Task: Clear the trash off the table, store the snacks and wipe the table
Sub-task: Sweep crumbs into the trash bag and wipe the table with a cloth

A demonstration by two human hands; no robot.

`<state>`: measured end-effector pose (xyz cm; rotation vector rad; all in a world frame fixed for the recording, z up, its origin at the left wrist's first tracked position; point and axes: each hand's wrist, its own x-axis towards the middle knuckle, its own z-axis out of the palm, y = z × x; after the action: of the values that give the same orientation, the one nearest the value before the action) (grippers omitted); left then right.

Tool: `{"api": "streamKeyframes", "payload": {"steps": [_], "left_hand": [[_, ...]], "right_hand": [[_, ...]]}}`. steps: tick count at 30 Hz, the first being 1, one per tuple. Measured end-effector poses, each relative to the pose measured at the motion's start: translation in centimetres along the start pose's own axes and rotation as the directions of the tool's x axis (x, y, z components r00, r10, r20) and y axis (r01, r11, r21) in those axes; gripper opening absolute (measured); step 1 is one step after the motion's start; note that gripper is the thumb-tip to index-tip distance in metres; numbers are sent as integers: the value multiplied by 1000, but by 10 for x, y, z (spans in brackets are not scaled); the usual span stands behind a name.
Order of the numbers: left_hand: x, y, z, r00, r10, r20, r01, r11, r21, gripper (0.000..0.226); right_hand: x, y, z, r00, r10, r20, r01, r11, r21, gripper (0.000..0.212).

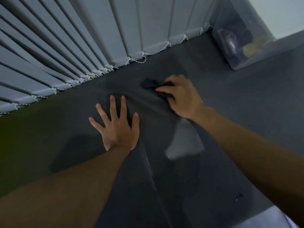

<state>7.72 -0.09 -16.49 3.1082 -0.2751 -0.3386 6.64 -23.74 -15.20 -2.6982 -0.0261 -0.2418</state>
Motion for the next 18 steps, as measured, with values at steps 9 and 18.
{"api": "streamKeyframes", "payload": {"steps": [9, 18], "left_hand": [[-4, -1, -5, 997, 67, -28, -69, 993, -96, 67], [-26, -17, -2, 869, 479, -125, -491, 866, -96, 64]], "right_hand": [[-60, -24, 10, 958, 233, -166, -239, 971, -18, 35], [-110, -48, 5, 731, 585, -352, -640, 766, -55, 40]]}}
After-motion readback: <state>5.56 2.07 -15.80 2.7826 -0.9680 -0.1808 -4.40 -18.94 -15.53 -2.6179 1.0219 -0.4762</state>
